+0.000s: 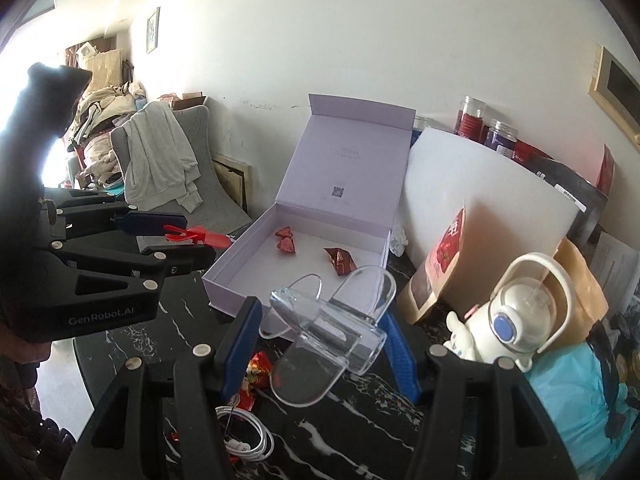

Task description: Organize objects

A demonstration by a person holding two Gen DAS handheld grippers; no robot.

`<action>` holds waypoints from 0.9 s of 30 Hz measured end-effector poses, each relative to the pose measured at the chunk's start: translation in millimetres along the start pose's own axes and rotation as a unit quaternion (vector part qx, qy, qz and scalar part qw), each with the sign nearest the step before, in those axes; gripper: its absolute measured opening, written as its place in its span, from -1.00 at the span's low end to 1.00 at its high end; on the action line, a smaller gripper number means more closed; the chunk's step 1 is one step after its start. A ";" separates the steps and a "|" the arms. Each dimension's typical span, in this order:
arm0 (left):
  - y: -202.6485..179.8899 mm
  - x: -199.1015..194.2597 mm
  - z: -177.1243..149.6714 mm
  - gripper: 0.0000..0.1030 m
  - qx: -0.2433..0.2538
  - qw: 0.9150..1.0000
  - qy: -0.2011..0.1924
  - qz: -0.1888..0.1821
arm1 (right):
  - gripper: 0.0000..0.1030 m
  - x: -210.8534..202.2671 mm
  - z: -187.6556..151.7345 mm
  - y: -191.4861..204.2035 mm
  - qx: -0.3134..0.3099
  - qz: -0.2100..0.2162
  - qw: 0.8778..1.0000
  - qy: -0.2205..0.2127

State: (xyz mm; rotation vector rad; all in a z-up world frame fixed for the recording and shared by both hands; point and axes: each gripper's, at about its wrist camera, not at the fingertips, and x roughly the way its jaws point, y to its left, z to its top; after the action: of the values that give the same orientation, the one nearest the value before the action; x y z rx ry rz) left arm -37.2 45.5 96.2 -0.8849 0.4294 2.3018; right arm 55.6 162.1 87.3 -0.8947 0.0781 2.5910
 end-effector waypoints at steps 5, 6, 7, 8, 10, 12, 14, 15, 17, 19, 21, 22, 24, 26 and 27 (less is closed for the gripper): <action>7.7 12.7 13.5 -0.27 0.000 1.000 0.004 0.001 | 0.18 16.9 15.8 -5.1 -0.003 0.003 1.000 0.002; 9.9 16.1 16.1 -0.27 -0.001 1.000 0.005 0.000 | 0.18 20.2 18.7 -6.0 -0.004 0.004 1.000 0.002; 11.7 18.9 18.2 -0.27 -0.003 1.000 0.007 -0.001 | 0.18 23.6 21.7 -7.0 -0.004 0.005 1.000 0.002; 13.7 22.2 20.5 -0.27 -0.005 1.000 0.007 -0.001 | 0.18 29.0 25.4 -8.3 -0.006 0.006 1.000 0.003; 17.3 28.0 24.6 -0.27 -0.007 1.000 0.009 0.000 | 0.18 37.4 30.1 -10.4 -0.007 0.007 1.000 0.005; 20.1 35.0 28.4 -0.27 -0.006 1.000 0.013 0.001 | 0.18 47.3 35.5 -12.3 -0.008 0.008 1.000 0.007; 23.5 43.2 32.3 -0.27 -0.006 1.000 0.017 0.001 | 0.18 58.0 40.1 -14.1 -0.010 0.010 1.000 0.010; 25.0 47.7 34.0 -0.27 -0.006 1.000 0.019 0.000 | 0.18 62.4 41.6 -14.6 -0.010 0.010 1.000 0.012; 27.9 57.2 36.8 -0.27 -0.006 1.000 0.024 0.000 | 0.18 73.6 44.7 -16.7 -0.013 0.012 1.000 0.017; 31.2 67.3 39.6 -0.27 -0.007 1.000 0.030 0.001 | 0.18 82.8 47.5 -19.2 -0.012 0.013 1.000 0.022; 33.9 77.6 42.5 -0.27 -0.006 0.999 0.036 0.001 | 0.18 94.6 50.6 -22.4 -0.011 0.013 0.999 0.027; 35.2 82.4 44.2 -0.27 -0.006 0.999 0.038 0.000 | 0.18 100.6 52.2 -24.2 -0.010 0.013 0.999 0.030; 37.9 92.9 47.6 -0.27 -0.004 0.999 0.042 -0.002 | 0.18 109.1 54.6 -26.4 -0.009 0.013 0.999 0.033; 39.1 102.5 50.4 -0.27 -0.002 0.999 0.045 -0.003 | 0.18 119.4 58.1 -29.3 -0.008 0.014 0.999 0.036; 39.8 106.7 51.3 -0.27 -0.001 0.999 0.047 -0.004 | 0.18 123.1 59.3 -30.5 -0.007 0.013 0.999 0.037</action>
State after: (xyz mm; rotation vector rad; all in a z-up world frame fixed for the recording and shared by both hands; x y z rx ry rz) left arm -149.8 88.0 62.7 -0.9978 0.4623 2.2603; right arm -55.4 243.9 62.4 -1.0027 0.0925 2.5857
